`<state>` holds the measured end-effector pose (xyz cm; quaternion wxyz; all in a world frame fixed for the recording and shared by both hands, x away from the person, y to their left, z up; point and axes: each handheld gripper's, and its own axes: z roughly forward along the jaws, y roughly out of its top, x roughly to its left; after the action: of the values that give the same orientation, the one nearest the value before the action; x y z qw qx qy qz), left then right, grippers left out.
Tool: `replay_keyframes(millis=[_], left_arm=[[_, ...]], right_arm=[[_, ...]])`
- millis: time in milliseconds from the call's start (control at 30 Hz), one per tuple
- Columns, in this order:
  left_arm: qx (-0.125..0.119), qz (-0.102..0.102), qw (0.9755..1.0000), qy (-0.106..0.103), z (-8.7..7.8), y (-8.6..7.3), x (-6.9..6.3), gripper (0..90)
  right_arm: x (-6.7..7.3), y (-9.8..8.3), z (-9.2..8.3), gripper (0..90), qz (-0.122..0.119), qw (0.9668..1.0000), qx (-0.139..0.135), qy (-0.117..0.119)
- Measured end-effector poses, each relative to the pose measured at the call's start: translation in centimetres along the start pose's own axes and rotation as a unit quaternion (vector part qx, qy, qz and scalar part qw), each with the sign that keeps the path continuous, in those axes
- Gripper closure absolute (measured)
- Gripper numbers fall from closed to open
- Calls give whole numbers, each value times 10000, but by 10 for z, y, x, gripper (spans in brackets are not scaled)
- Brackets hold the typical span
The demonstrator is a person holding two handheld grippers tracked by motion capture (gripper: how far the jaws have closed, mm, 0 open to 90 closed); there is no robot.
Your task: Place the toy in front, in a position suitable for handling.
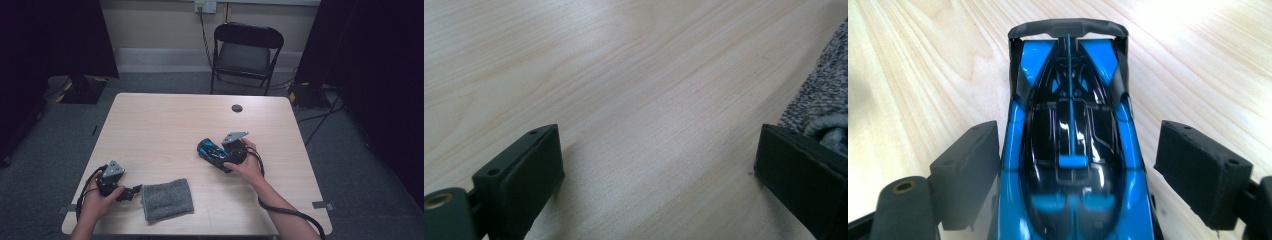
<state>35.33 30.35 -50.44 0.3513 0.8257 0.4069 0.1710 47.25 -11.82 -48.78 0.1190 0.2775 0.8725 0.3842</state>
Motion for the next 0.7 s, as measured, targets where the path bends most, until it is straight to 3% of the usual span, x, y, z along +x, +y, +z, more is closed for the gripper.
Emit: replay_keyframes(millis=[400, 700], left_arm=[[-3, -3, 10000, 8, 0, 0, 0, 49], [-8, -18, 10000, 21, 0, 0, 0, 49]], right_arm=[[6, -24, -22, 161, 212, 9997, -126, -63], [6, -40, -28, 166, 173, 9996, -106, -175]])
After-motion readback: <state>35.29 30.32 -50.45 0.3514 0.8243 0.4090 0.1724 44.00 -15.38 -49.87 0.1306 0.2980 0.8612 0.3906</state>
